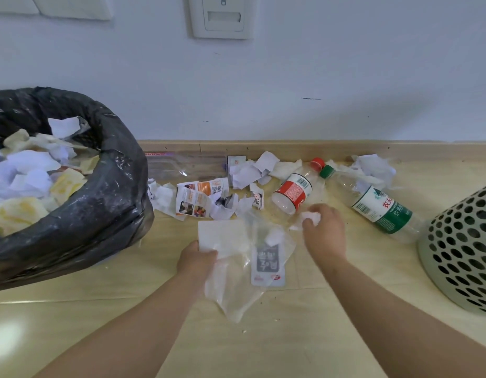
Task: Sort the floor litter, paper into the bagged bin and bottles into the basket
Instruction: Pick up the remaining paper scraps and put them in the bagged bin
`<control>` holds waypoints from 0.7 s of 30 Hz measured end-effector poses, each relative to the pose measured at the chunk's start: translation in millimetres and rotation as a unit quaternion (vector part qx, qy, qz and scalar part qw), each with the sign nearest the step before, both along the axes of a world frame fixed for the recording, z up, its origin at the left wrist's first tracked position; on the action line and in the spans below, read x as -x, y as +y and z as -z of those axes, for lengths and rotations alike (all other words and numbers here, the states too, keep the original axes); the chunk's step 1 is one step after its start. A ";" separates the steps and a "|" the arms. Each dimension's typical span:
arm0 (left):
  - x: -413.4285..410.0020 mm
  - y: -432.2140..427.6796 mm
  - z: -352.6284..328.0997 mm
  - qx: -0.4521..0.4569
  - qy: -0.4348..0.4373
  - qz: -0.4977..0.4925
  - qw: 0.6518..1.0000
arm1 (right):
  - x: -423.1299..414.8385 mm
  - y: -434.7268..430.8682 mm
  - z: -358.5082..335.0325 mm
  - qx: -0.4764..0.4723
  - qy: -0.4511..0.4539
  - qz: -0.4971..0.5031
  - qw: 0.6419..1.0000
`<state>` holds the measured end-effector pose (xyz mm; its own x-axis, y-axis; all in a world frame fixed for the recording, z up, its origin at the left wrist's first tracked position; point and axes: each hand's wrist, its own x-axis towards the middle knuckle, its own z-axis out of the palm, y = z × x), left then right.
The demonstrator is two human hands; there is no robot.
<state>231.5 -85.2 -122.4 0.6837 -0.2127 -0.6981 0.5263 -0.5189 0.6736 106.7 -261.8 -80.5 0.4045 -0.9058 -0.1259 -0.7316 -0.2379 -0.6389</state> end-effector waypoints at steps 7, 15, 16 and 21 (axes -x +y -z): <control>-12.3 -16.4 3.5 -0.015 0.026 -0.036 0.999 | -29.4 -61.9 7.7 -0.099 0.092 -0.030 0.990; -16.2 -13.1 2.9 -0.004 0.049 -0.023 0.999 | -39.7 -33.4 26.8 0.058 0.305 -0.135 0.941; -17.2 -12.2 1.8 0.002 0.055 -0.024 0.998 | -39.4 -25.7 27.7 0.081 0.301 -0.144 0.939; -14.5 -4.5 0.1 0.046 0.064 -0.022 0.997 | -25.2 7.7 35.5 0.091 0.284 -0.193 0.935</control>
